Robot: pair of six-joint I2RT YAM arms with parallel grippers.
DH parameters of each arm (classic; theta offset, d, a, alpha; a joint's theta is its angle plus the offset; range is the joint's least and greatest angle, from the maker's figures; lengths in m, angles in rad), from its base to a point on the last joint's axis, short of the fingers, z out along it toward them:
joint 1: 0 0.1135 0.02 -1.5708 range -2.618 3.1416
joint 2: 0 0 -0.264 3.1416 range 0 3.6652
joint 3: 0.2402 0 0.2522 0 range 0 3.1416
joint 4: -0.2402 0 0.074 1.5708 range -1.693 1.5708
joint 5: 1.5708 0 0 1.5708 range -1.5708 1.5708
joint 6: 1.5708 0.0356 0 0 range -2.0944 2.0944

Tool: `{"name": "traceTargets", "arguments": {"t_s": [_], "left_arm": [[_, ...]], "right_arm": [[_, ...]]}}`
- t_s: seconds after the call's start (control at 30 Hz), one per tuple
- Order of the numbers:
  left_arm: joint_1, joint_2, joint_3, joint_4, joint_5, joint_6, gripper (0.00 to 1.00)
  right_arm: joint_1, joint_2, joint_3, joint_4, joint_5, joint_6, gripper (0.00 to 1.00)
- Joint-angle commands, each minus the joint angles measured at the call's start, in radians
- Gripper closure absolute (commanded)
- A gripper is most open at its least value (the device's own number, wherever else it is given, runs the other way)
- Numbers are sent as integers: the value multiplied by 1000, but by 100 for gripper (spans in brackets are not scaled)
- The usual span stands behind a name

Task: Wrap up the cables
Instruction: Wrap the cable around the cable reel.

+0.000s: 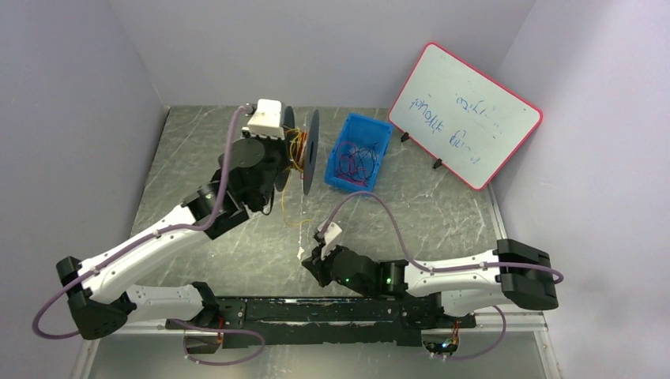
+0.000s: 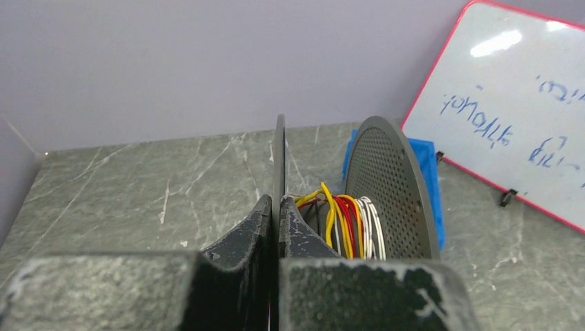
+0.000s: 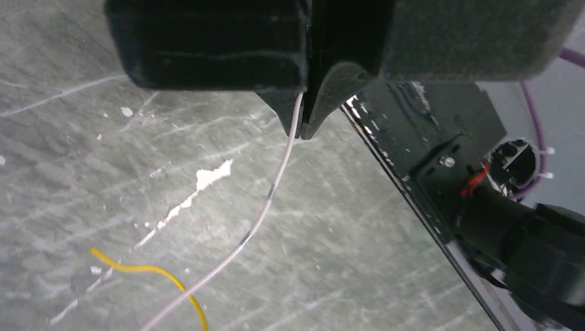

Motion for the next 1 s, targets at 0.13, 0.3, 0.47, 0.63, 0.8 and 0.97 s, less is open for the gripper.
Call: {"name": "traceTargets", "arguments": {"t_s": [0.13,0.3,0.47,0.63,0.8,0.97], "left_arm": [[-1,69,-13,118,-84,23,93],[-1,76,-64,96,-96,-12,93],[0,83,-101,50,-76,-31,93],[0,66,-168,49,-64,-41,93],[0,39,-229,31,-22,-66,93],[-1,-2,-267,10,34,-87,93]], "right_arm": [[191,-88,224,-271,339,-83,100],[220,-145,317,-326,371,-139,100],[219,-185,407,-373,395,-199,100],[217,-165,570,-456,465,-305,100],[202,-104,714,-546,511,-386,100],[117,-78,786,-571,456,-450,100]]}}
